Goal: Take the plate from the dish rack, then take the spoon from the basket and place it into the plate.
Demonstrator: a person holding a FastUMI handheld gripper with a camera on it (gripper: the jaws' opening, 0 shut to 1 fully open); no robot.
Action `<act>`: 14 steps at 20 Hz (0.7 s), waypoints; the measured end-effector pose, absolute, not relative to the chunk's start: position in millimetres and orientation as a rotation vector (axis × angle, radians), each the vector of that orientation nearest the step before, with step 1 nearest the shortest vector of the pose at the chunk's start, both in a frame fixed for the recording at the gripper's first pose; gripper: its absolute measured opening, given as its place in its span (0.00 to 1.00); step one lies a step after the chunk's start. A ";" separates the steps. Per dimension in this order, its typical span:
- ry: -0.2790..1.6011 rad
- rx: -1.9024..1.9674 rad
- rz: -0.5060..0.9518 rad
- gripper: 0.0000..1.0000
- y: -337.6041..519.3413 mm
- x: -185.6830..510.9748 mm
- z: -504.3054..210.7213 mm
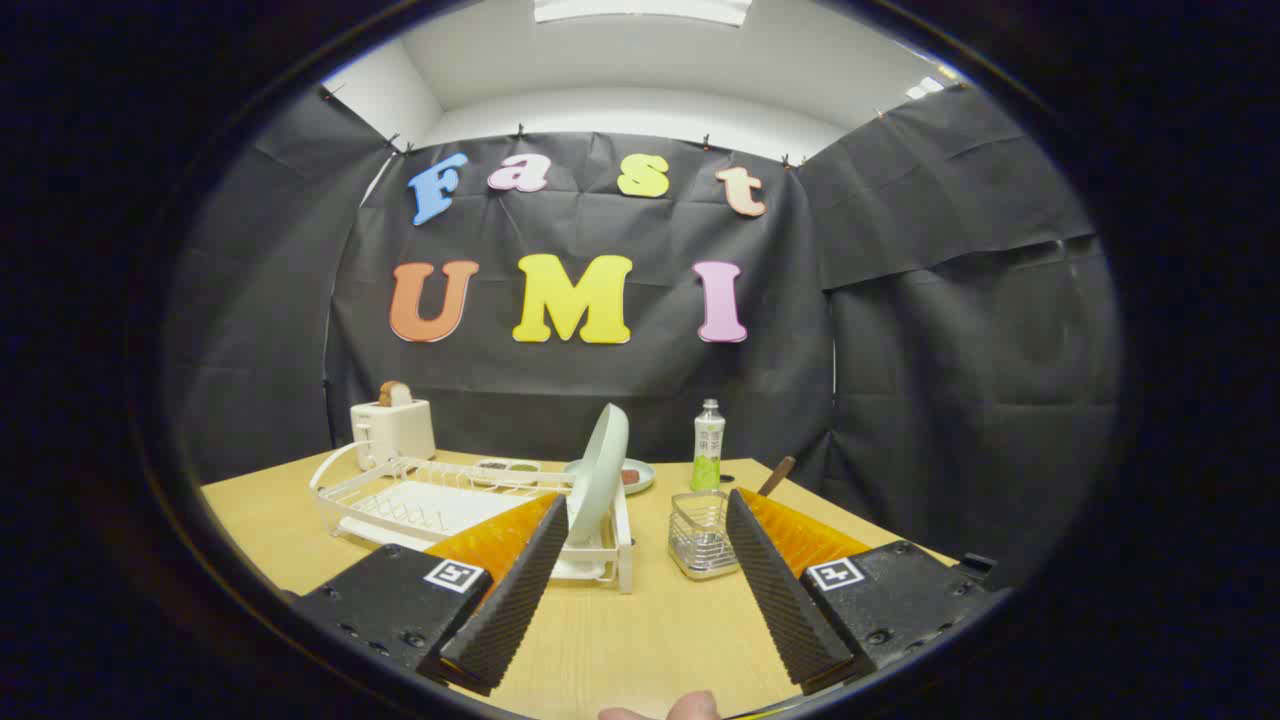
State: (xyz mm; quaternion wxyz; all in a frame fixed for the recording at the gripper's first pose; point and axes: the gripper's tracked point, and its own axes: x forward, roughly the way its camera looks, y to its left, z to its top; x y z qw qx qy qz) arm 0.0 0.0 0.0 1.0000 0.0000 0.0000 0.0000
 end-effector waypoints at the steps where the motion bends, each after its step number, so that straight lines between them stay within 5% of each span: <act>1: 0.001 0.005 0.002 1.00 0.0 0.7 0.1; 14: -0.017 0.013 0.004 1.00 3.1 -0.1 3.7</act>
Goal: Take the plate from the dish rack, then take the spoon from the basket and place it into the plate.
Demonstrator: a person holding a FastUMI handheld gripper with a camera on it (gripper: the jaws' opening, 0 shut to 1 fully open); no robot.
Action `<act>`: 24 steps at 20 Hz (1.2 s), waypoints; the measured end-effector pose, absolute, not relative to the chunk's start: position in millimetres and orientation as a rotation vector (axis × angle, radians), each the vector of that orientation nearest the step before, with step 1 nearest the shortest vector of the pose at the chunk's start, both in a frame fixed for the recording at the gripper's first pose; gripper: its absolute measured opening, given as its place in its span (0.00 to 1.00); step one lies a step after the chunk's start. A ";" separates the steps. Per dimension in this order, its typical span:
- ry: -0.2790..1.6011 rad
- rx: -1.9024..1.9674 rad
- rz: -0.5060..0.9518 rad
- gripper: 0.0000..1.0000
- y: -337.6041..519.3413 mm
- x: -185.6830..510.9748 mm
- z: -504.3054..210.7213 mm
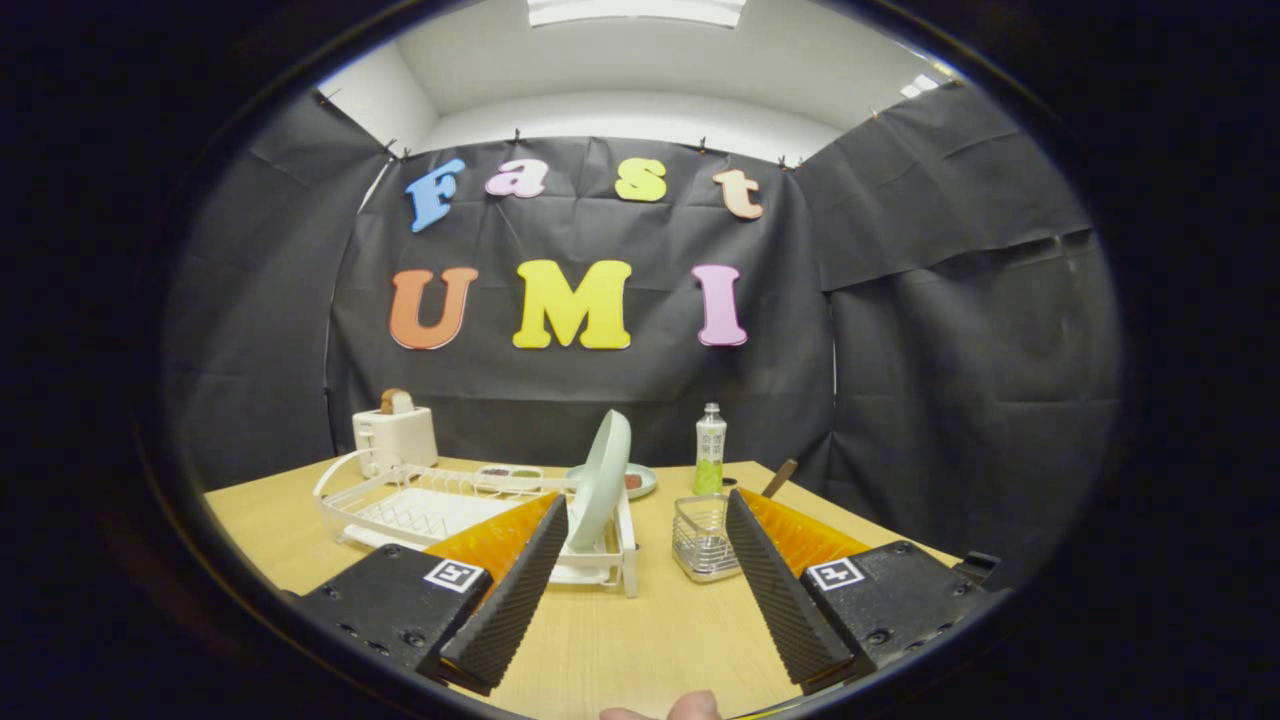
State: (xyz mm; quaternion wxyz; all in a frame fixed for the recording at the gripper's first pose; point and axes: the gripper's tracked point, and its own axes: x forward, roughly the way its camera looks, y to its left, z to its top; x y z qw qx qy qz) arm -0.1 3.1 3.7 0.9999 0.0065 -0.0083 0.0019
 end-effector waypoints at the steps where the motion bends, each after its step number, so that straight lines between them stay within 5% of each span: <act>1: -0.018 0.009 0.004 1.00 3.8 0.2 4.4; 11: -0.031 -0.023 0.007 1.00 10.8 36.0 32.4; 24: 0.180 0.018 0.070 1.00 45.5 186.8 20.8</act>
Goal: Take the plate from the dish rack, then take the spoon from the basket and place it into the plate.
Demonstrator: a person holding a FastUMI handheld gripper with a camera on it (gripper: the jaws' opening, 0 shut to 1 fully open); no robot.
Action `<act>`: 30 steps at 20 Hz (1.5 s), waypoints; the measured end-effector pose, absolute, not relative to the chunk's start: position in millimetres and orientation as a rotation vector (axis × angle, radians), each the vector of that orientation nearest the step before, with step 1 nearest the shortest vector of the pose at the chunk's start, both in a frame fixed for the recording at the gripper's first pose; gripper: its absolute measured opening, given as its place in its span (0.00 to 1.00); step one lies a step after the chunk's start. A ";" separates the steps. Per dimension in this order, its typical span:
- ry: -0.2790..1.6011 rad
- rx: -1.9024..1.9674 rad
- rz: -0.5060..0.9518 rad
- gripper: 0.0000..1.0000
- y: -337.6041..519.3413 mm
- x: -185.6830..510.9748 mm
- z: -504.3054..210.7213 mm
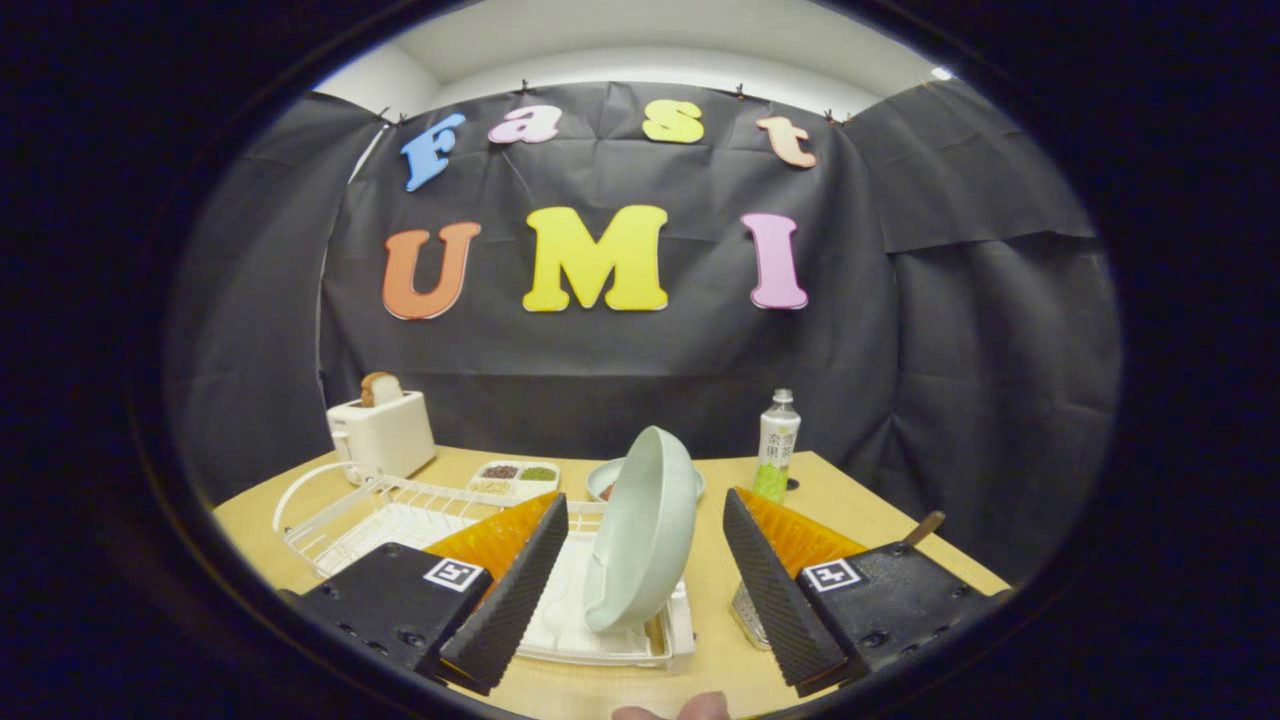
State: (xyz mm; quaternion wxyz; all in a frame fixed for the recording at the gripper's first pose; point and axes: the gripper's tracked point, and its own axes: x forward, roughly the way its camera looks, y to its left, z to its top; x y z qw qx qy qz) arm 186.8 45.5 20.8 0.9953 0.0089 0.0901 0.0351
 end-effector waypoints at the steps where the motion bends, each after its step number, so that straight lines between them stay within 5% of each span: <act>1: 0.202 0.036 0.066 0.99 46.0 196.0 17.3; 9: 0.257 0.074 0.023 0.78 45.0 226.7 14.2; 14: 0.204 0.033 -0.036 0.34 47.1 220.6 32.7; 26: 0.141 -0.106 -0.220 0.20 34.6 224.6 87.1; 30: 0.085 -0.069 -0.152 0.14 49.3 201.2 124.2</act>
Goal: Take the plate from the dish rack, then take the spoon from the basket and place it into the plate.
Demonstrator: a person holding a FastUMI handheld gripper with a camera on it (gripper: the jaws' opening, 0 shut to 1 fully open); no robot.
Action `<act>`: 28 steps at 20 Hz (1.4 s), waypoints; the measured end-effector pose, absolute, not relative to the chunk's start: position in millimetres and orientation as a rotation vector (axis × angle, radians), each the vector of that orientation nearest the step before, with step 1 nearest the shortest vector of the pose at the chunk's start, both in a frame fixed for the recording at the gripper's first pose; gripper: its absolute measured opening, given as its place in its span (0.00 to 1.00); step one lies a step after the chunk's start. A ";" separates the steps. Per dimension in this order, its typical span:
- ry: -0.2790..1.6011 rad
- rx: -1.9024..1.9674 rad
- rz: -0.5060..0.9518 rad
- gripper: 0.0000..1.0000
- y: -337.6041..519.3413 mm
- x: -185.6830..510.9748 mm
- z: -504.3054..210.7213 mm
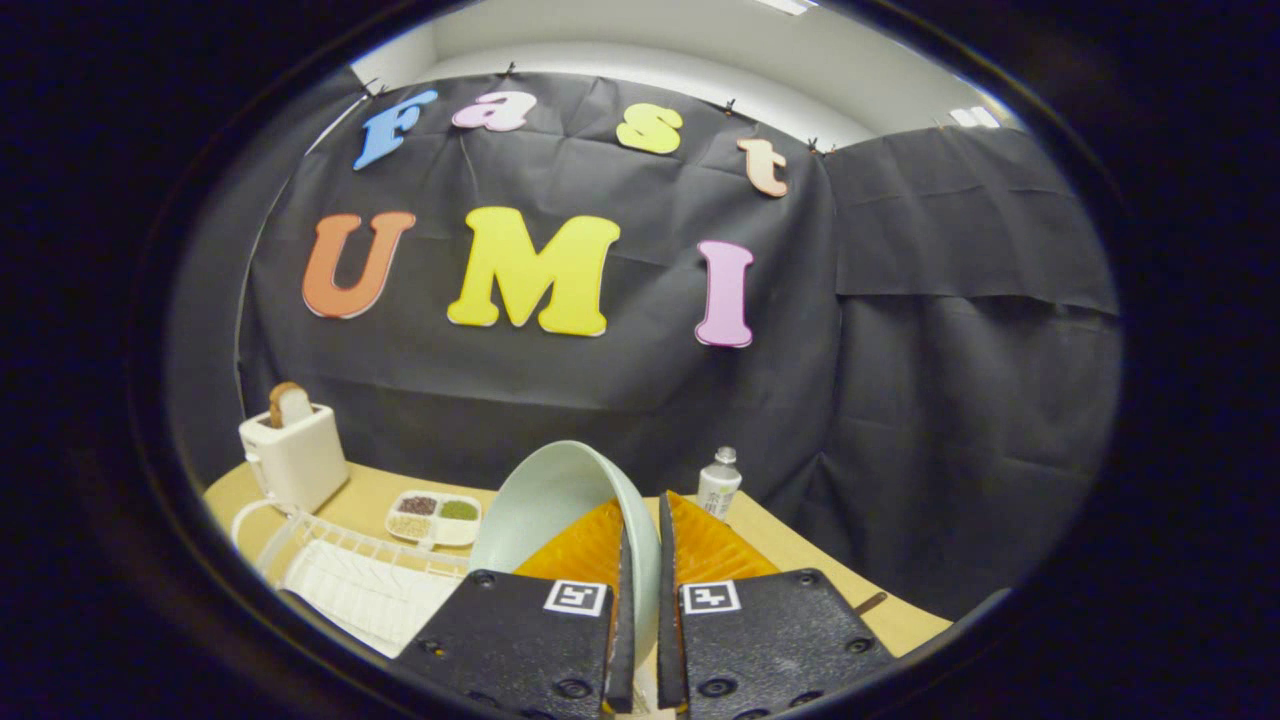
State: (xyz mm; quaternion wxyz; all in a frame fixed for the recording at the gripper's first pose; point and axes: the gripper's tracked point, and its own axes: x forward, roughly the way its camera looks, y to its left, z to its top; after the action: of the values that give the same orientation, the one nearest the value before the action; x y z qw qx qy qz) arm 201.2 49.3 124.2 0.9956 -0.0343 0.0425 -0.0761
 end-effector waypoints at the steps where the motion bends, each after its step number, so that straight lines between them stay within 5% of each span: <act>1: 0.072 -0.061 -0.133 0.14 52.1 191.0 130.6; 7: 0.091 0.049 0.005 0.14 54.4 105.8 109.6; 13: 0.207 0.146 0.089 0.14 39.1 30.0 16.5; 24: 0.405 0.267 0.118 0.14 30.1 16.0 -91.3; 26: 0.406 0.274 0.111 0.20 25.2 21.4 -95.4; 28: 0.387 0.254 0.080 0.41 17.3 27.9 -95.8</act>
State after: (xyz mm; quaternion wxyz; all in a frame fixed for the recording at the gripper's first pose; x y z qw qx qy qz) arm 27.9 17.3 -95.8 0.9725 0.1260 0.1916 0.0396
